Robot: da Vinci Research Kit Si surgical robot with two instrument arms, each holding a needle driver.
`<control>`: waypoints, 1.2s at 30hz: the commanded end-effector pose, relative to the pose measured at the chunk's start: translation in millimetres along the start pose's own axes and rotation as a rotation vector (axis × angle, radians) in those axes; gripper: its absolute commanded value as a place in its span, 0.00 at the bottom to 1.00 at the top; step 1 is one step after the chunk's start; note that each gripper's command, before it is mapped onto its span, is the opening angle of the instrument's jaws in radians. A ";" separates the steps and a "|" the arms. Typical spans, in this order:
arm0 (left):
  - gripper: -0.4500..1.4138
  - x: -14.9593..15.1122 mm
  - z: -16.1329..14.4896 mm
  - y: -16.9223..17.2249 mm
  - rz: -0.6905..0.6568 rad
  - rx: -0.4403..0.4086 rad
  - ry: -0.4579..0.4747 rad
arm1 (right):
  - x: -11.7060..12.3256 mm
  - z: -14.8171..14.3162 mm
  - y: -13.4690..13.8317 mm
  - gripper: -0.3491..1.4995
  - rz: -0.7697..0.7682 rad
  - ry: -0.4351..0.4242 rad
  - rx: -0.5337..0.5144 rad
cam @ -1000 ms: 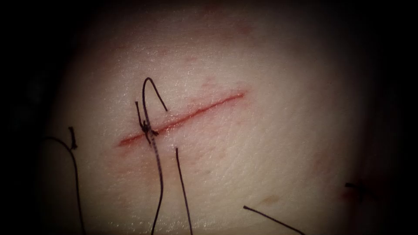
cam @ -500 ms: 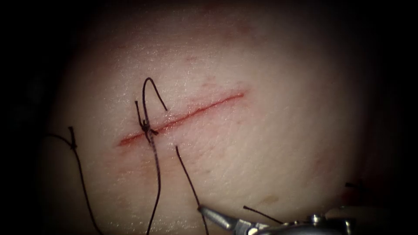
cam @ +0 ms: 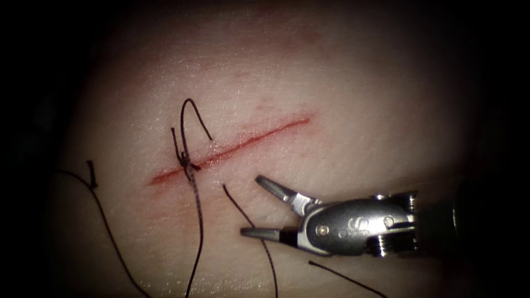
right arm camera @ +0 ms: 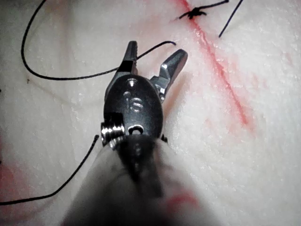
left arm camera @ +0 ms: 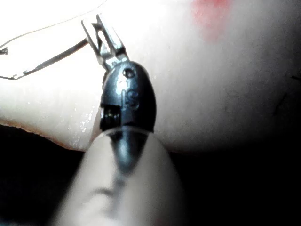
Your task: Wound Closure
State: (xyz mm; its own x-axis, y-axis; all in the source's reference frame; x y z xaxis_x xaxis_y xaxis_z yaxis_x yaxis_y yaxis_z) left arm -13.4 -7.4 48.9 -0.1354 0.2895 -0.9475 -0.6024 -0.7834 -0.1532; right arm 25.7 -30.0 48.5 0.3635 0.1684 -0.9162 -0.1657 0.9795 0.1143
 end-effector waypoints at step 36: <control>0.00 -1.4 0.2 1.1 0.001 0.001 -0.003 | -1.5 3.9 -0.7 0.66 -0.015 0.098 0.003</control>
State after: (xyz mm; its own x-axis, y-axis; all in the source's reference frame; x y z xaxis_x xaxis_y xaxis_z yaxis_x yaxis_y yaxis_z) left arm -13.3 -7.8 49.6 -0.1417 0.2875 -0.9472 -0.6044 -0.7829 -0.1473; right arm 28.0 -29.6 51.0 0.2766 0.1399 -0.9507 -0.1598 0.9823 0.0980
